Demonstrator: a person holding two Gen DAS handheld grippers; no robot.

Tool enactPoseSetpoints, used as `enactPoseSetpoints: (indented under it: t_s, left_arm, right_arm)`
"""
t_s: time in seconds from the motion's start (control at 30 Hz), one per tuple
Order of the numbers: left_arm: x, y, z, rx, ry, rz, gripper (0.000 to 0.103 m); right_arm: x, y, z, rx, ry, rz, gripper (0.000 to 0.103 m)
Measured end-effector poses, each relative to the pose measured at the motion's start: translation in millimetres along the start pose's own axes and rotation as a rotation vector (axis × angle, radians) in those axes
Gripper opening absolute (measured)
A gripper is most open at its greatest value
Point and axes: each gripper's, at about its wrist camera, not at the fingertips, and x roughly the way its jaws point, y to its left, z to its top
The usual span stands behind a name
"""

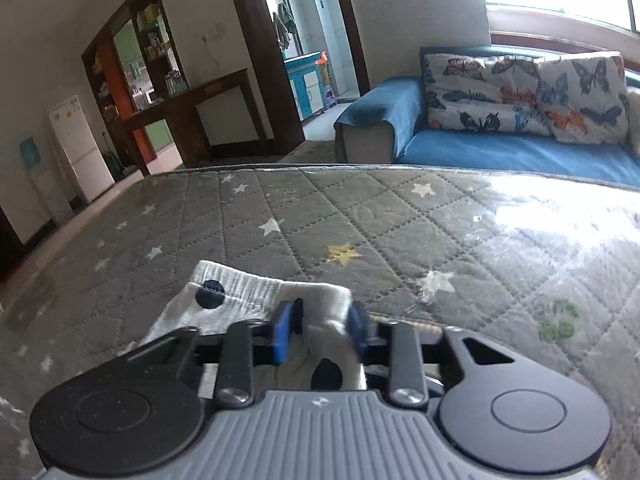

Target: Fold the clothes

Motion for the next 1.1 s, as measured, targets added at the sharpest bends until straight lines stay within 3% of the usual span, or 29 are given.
enactPoseSetpoints:
  t_s: [0.2, 1.1]
  left_arm:
    - [1.6, 3.8, -0.8, -0.012, -0.001, 0.002, 0.072]
    - [-16.6, 34.6, -3.7, -0.042, -0.074, 0.004, 0.075]
  right_arm:
    - [-11.5, 5.2, 1.6, 0.016, -0.011, 0.034, 0.02]
    - [-115.6, 55.2, -31.2, -0.034, -0.049, 0.214, 0.019]
